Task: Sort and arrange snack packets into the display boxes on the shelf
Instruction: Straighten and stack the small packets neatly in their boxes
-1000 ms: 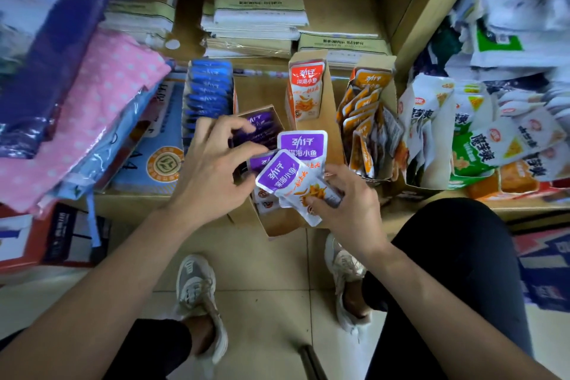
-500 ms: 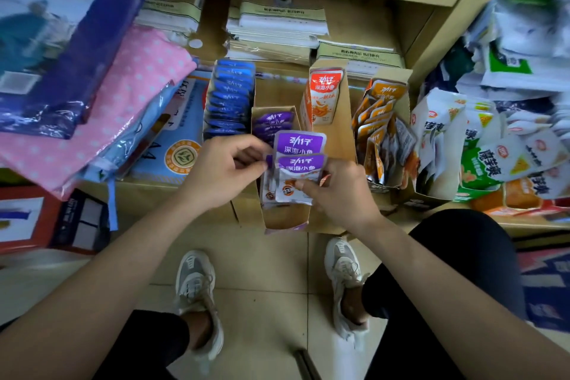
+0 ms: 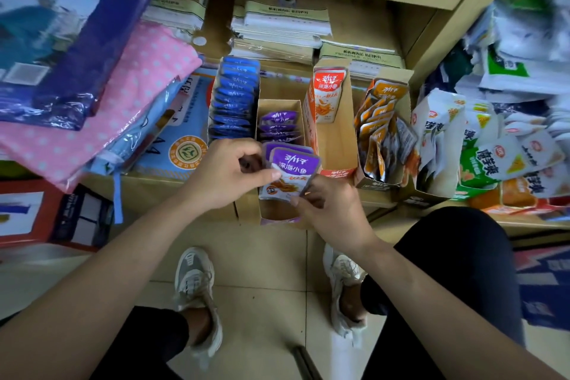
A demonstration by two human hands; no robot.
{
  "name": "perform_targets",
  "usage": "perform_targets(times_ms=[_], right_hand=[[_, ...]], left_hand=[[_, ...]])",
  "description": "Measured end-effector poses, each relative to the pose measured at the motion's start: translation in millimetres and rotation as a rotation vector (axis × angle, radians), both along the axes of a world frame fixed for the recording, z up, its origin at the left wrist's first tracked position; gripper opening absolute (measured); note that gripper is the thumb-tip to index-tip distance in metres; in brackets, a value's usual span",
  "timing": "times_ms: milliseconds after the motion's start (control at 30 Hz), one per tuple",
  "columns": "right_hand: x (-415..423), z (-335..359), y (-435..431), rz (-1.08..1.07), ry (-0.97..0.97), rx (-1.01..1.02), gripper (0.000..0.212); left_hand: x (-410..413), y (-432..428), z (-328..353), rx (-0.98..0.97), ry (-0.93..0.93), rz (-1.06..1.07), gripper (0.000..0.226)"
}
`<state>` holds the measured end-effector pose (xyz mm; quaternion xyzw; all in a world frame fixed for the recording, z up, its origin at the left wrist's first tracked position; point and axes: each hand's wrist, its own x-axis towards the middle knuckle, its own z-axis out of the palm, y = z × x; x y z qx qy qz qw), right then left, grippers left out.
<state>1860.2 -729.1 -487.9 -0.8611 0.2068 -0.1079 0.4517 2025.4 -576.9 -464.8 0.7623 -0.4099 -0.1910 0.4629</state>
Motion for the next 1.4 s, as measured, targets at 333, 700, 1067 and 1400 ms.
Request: perform_targets(times_ms=[333,700,1067,1400], right_hand=[[-4.3,12.7,-2.3,-0.053,-0.083,0.041,0.054],[-19.5,-4.6,2.8,0.093,-0.149,-0.214,0.051],[-28.0,-7.3,7.5,0.086,-0.193,-0.120,0.066],[-25.1,-13.5,-2.6,0.111,-0.221,-0.226,0.019]], left_hand=[[-3.5,2.2,5.5,0.106,0.001,-0.176,0.035],[20.7,11.6,1.0,0.155,-0.005,-0.280,0.048],[22.7,3.9,-6.0,0.284,-0.280,-0.340,0.044],[16.9,-2.1,-1.9,0.097,-0.286,-0.096,0.015]])
